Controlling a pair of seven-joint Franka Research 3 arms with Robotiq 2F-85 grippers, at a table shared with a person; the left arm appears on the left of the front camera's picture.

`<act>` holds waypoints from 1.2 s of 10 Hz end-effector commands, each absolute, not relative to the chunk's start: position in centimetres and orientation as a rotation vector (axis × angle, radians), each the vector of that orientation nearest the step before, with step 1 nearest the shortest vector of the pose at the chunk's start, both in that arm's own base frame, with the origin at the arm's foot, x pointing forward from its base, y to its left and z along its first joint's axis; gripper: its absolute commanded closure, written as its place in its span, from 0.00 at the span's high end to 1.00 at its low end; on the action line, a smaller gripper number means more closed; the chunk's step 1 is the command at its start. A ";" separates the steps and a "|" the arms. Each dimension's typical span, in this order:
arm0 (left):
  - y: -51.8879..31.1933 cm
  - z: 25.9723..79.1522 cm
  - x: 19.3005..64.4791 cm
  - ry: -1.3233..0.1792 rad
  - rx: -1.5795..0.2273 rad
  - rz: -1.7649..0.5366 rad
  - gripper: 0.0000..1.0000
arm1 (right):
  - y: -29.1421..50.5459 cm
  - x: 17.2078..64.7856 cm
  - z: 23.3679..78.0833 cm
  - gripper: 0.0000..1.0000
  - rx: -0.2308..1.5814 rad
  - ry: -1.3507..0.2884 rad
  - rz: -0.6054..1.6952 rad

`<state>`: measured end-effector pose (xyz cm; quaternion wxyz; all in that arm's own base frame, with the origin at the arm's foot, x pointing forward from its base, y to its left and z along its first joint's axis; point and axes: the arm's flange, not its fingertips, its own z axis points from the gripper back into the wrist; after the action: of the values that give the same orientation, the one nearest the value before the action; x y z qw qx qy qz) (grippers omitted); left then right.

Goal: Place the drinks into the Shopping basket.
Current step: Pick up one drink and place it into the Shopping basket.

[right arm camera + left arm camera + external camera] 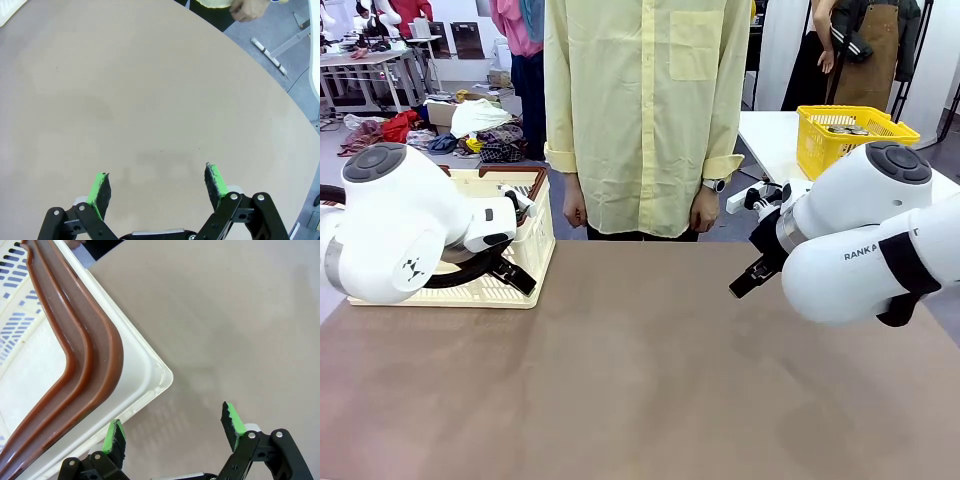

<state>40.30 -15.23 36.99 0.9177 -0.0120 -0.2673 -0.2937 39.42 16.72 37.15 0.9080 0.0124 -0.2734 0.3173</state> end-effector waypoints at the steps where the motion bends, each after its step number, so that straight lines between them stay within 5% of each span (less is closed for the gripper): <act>1: -15.2 37.0 40.3 -0.552 -0.025 -0.603 1.00 | 16.7 39.4 37.2 1.00 0.026 -0.565 0.654; 3: -15.2 37.0 40.3 -0.550 -0.025 -0.604 1.00 | 16.7 39.4 37.2 1.00 0.026 -0.564 0.655; 5: -15.3 41.4 36.9 -0.427 -0.404 -0.661 1.00 | 15.4 38.2 39.5 1.00 0.323 -0.295 0.601; 8: -15.2 48.1 33.7 -0.256 -0.925 -0.650 1.00 | 10.1 36.3 44.9 1.00 0.852 -0.206 0.268; 10: -9.8 50.9 33.0 -0.340 -1.056 -0.579 1.00 | 3.4 33.9 46.7 1.00 1.127 -0.254 0.142; 12: 1.1 50.7 29.8 -0.647 -1.084 -0.304 1.00 | -5.9 30.9 46.4 1.00 1.280 -0.379 -0.070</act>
<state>32.04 -3.17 53.27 0.8003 -0.5131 -0.2307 -0.2073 32.93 -3.35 48.93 0.8157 0.5609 -0.1364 0.0377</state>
